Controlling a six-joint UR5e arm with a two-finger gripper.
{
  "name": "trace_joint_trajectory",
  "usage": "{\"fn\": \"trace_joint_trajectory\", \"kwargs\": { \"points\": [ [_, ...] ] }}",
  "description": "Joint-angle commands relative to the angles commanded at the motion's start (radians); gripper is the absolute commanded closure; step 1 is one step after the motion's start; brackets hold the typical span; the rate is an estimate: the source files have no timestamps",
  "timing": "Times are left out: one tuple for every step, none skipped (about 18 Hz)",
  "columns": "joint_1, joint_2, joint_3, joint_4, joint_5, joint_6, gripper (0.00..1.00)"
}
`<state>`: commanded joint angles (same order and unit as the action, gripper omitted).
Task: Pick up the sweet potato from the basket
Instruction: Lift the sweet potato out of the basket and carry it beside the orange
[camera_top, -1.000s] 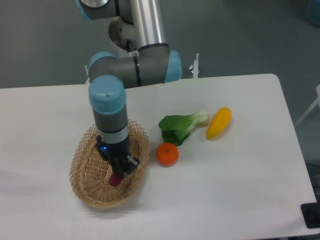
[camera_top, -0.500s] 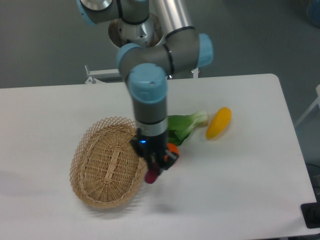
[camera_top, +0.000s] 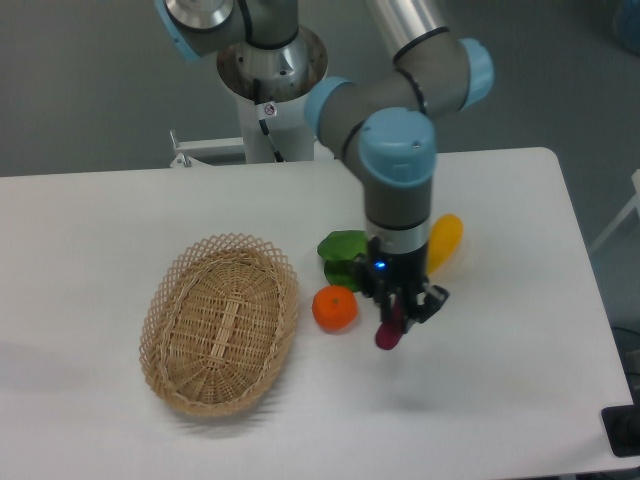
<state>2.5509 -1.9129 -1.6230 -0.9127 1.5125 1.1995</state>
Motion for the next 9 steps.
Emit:
{"fn": "trace_joint_trajectory", "kwargs": {
  "points": [
    [0.008, 0.000, 0.000, 0.000, 0.000, 0.009, 0.70],
    [0.020, 0.002, -0.005, -0.002, 0.000, 0.020, 0.70],
    [0.023, 0.000, -0.006, -0.002, 0.000, 0.026, 0.70],
    [0.026, 0.000, -0.005, -0.002, 0.000, 0.028, 0.70],
    [0.028, 0.000, -0.005, -0.002, 0.000, 0.028, 0.70],
    [0.028, 0.000, -0.005, -0.002, 0.000, 0.028, 0.70],
    [0.028, 0.000, -0.005, -0.002, 0.000, 0.028, 0.70],
    [0.028, 0.000, -0.006, -0.002, -0.002, 0.026, 0.70],
    [0.026, 0.000, -0.008, 0.000, -0.002, 0.026, 0.70]
  ]
}}
